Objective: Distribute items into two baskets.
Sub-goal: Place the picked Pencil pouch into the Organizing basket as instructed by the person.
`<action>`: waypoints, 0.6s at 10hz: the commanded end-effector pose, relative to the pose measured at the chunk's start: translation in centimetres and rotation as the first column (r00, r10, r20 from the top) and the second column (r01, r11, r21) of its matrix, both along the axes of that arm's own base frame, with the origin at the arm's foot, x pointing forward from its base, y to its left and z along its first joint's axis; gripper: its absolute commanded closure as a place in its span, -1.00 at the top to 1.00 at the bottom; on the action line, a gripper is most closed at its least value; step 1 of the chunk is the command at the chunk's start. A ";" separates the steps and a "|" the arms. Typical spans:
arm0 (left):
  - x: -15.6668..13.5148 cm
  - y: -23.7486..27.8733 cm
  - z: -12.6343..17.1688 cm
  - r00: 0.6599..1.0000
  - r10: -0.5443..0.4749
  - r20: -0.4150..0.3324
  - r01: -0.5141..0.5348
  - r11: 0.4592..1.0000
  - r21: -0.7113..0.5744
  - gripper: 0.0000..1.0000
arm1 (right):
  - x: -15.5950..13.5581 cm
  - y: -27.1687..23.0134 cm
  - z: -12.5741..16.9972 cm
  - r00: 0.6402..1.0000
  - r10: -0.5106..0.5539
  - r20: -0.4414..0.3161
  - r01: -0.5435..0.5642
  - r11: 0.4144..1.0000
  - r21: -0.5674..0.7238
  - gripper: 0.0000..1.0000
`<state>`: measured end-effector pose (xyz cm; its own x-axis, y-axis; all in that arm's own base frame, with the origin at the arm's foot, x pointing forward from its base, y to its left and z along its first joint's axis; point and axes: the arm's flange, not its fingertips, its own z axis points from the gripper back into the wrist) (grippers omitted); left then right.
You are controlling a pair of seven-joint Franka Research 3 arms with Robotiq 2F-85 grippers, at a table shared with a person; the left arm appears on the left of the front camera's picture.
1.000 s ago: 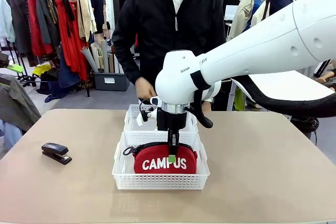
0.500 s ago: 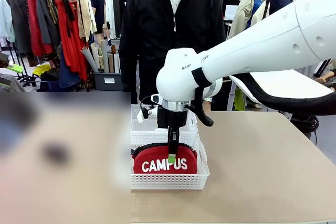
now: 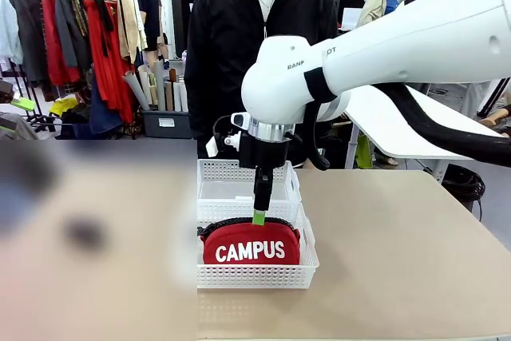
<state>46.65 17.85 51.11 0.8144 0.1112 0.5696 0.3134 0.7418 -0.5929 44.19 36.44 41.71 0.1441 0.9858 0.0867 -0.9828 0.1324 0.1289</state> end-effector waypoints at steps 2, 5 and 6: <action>0.0 -0.1 0.0 1.000 0.001 0.003 -0.001 1.000 0.001 1.00 | -1.0 -0.3 0.9 0.995 -0.086 0.049 0.087 0.996 -0.021 1.00; 0.0 -0.1 0.0 1.000 0.001 0.003 -0.001 1.000 0.001 1.00 | -0.2 -0.1 1.0 0.999 -0.041 0.019 0.041 0.999 -0.004 1.00; 0.0 -0.1 0.0 1.000 0.001 0.003 -0.001 1.000 0.001 1.00 | -0.2 -0.1 1.0 0.999 -0.041 0.019 0.041 0.999 -0.004 1.00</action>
<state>46.65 17.85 51.11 0.8144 0.1112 0.5696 0.3134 0.7418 -0.5929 43.98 36.35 42.67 0.1939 0.9778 0.0790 -0.9769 0.1851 0.1071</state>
